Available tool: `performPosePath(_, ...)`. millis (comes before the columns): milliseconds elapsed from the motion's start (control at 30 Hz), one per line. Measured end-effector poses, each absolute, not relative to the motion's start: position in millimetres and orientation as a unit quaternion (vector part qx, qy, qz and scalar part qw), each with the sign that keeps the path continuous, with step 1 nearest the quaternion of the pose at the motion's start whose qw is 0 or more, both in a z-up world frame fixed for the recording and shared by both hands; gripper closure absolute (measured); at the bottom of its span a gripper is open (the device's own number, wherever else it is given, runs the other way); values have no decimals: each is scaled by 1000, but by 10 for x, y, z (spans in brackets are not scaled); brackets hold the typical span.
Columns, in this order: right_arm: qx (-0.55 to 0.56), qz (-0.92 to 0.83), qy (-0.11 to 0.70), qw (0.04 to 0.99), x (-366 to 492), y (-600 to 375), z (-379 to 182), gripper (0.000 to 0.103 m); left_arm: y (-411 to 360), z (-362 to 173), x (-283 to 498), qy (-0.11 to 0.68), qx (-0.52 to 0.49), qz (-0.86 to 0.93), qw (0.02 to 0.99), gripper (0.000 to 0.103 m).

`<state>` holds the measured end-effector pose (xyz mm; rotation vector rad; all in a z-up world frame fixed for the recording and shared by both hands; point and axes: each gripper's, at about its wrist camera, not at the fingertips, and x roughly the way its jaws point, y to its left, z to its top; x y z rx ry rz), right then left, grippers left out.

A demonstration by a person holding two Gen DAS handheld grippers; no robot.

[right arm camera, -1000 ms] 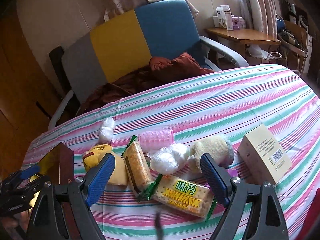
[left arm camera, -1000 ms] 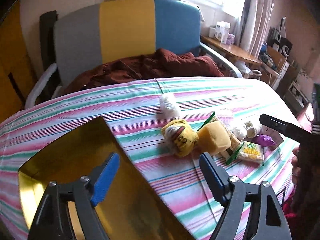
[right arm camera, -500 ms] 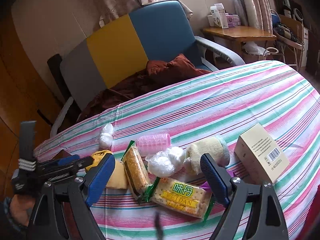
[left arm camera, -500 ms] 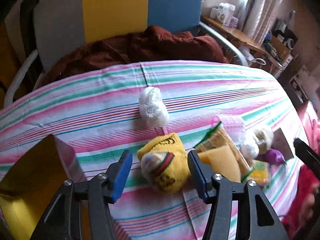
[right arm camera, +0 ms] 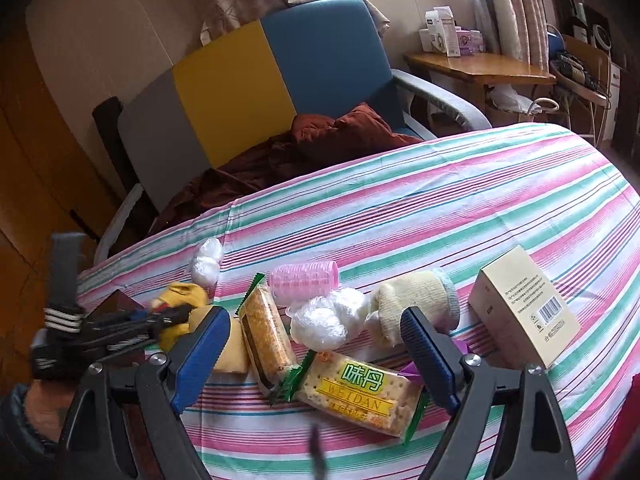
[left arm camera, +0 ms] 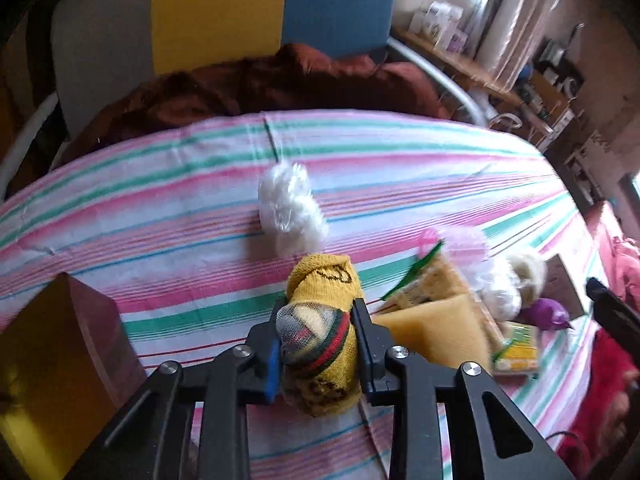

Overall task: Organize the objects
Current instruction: 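Grasp the yellow plush toy with left tool while right tool grasps plastic-wrapped ball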

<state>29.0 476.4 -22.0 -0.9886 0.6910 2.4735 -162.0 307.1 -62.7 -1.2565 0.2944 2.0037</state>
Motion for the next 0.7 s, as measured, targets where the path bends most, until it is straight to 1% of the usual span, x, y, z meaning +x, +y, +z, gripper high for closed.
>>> performPosePath(100,-363,880,239,193,247,4714,-244,14,2771,-359,-1526,85,-471,789,386,73)
performPosePath(233,-376,885,220,163,72,4546,-168,14,2406,-54,-1459,65,-438,805,394,72)
performPosePath(267,-379,887,213,157,6,4497,-143,15,2265,8,-1442,58,-430,810,394,72)
performPosePath(333,-383,893,195,136,-217,4362,-79,19,2021,85,-1446,48,-421,818,390,72)
performPosePath(467,-407,891,173,107,-809,4178,-71,26,1512,182,-1485,23,-412,833,370,72)
performPosePath(633,-471,861,162,104,-1638,4065,-355,34,832,161,-1551,-1,-410,853,323,72)
performPosePath(700,-496,846,162,112,-1863,4062,-506,34,607,107,-1579,-11,-414,857,305,72)
